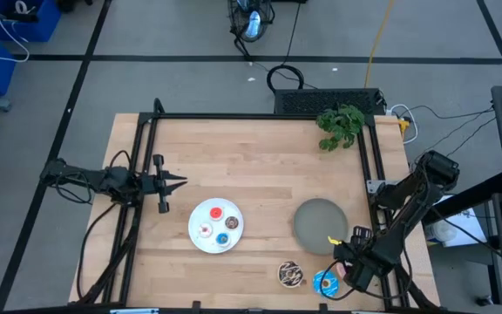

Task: Pick & Place donuts
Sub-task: Put the large pink donut on the gray plate

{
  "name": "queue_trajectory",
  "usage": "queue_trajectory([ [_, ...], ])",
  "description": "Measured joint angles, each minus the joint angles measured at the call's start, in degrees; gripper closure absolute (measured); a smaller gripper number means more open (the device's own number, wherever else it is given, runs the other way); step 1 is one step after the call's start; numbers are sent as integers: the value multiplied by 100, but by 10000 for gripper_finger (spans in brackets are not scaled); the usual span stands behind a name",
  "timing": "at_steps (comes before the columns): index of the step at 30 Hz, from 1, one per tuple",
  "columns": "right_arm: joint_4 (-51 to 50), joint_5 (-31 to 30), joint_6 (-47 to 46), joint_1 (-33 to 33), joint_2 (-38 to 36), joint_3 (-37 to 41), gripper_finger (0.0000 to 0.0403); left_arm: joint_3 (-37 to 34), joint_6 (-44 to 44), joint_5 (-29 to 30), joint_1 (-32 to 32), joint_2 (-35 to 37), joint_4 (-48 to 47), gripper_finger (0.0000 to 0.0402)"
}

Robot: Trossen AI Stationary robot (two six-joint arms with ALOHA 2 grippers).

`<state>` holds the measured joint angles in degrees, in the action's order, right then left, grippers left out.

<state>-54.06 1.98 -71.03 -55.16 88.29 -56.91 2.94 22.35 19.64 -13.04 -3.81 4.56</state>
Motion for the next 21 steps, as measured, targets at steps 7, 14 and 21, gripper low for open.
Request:
queue_trajectory([
  [7, 503, -18, -28, 0, 2, 303, 150, 0, -2, 0, -2, 2, -7, 355],
  [14, 884, -4, -30, -1, 0, 618, 163, 2, -2, 0, 0, 0, -9, 355],
  [21, 1337, 237, -143, 0, -14, 973, 187, 2, -17, 0, 0, 2, -9, 355],
])
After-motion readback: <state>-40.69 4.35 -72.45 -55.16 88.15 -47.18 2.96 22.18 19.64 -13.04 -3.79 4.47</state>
